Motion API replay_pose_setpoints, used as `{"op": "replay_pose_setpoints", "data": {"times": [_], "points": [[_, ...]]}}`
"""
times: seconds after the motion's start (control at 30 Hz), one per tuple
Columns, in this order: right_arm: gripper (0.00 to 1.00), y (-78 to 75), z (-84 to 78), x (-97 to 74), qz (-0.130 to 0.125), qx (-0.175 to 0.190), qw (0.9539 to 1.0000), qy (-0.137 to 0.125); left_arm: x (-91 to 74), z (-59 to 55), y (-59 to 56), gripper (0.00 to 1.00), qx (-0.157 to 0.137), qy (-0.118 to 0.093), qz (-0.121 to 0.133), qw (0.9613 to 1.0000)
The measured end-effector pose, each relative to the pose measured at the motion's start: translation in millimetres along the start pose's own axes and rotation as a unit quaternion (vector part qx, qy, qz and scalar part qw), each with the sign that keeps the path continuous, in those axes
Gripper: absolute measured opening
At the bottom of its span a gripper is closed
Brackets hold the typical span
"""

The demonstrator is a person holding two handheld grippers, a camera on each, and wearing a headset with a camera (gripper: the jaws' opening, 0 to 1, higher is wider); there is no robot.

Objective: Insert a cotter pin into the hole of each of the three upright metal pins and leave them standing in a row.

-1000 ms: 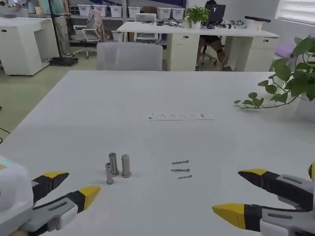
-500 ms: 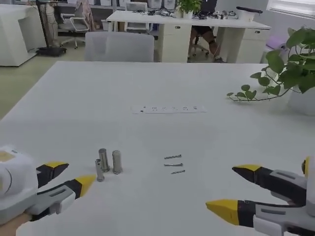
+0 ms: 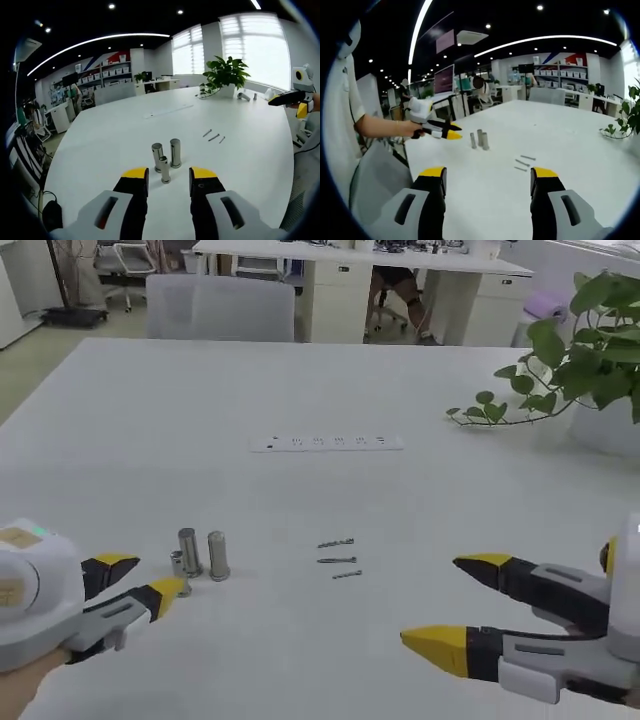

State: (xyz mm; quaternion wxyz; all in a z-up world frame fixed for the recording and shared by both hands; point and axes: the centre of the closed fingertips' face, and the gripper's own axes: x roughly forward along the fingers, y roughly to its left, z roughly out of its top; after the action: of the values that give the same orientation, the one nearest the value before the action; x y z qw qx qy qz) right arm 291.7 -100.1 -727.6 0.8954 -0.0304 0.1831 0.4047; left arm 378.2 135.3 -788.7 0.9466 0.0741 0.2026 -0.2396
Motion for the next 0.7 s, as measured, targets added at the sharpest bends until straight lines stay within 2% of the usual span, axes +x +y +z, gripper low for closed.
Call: {"op": "replay_pose_setpoints", "data": {"times": [0.13, 0.43, 0.7], "points": [[0.69, 2.0, -0.4, 2.4, 0.003, -0.001, 1.0000, 0.003, 6.8, -5.8, 3.6, 0.28, 0.001, 0.009, 0.001, 1.0000], [0.69, 4.6, -1.9, 7.0, 0.009, 0.004, 0.9999, 0.011, 23.9, -11.1, 10.9, 0.25, 0.002, 0.016, -0.007, 0.9999], [0.69, 5.3, -4.8, 11.0, 0.012, 0.010, 0.9998, 0.016, 37.5, -19.8, 8.4, 0.23, 0.010, 0.031, -0.025, 0.9992]]}}
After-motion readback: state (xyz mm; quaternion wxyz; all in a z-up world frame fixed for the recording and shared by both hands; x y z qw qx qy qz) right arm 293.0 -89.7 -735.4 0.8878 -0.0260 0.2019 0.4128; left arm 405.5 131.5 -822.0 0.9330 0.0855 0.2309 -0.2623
